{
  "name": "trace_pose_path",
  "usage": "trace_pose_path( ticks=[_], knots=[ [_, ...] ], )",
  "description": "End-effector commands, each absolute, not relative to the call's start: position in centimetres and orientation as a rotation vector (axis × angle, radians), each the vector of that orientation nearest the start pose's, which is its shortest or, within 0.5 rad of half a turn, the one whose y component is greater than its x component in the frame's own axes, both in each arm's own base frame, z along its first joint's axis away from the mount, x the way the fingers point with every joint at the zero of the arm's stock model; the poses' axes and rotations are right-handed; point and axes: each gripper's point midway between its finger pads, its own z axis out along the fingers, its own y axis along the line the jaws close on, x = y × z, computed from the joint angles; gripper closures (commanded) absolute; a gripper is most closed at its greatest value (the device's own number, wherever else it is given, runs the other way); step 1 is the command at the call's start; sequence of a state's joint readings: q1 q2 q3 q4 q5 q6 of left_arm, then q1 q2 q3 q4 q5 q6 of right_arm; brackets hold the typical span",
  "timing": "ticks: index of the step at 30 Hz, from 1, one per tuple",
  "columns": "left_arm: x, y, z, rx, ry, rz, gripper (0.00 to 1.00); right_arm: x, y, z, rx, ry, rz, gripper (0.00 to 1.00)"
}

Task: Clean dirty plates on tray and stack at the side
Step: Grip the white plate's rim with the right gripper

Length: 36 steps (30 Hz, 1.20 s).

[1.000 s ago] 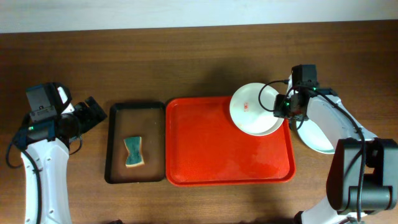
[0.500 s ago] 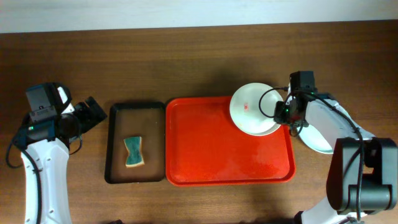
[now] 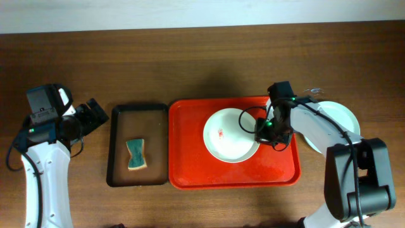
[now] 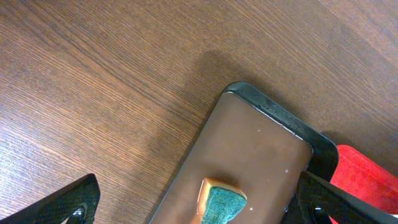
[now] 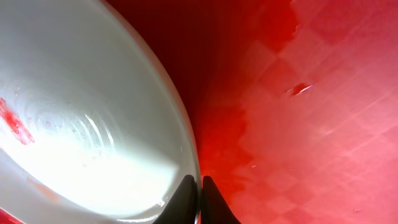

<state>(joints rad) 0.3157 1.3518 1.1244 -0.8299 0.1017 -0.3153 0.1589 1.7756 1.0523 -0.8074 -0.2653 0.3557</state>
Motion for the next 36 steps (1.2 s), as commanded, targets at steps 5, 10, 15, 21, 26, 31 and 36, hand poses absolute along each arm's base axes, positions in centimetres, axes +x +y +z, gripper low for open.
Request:
trace_pose_path(
  ticks=[5, 10, 15, 21, 26, 31, 36],
  knots=[
    [32.8, 8.7, 17.1, -0.781, 2.477, -0.148, 0.01, 31.6, 10.1, 2.1, 0.298, 3.03, 0.42, 0.69],
    [32.8, 8.7, 17.1, -0.781, 2.477, -0.148, 0.01, 31.5, 8.5, 1.7, 0.312, 3.035, 0.281, 0.94],
    [32.8, 8.7, 17.1, -0.781, 2.477, -0.148, 0.01, 31.1, 9.7, 1.9, 0.307, 3.051, 0.39, 0.96],
    [32.8, 8.7, 17.1, -0.782, 2.477, -0.148, 0.01, 31.3, 9.8, 1.9, 0.234, 3.045, 0.39, 0.82],
    [32.8, 8.7, 17.1, -0.781, 2.477, -0.148, 0.01, 31.0, 9.7, 1.9, 0.23, 3.056, 0.381, 0.79],
    [32.8, 8.7, 17.1, -0.781, 2.477, -0.148, 0.01, 31.2, 9.4, 2.7, 0.202, 3.027, 0.323, 0.7],
    [32.8, 8.7, 17.1, -0.781, 2.477, -0.148, 0.01, 32.0, 9.6, 6.2, 0.146, 2.905, 0.276, 0.16]
  ],
)
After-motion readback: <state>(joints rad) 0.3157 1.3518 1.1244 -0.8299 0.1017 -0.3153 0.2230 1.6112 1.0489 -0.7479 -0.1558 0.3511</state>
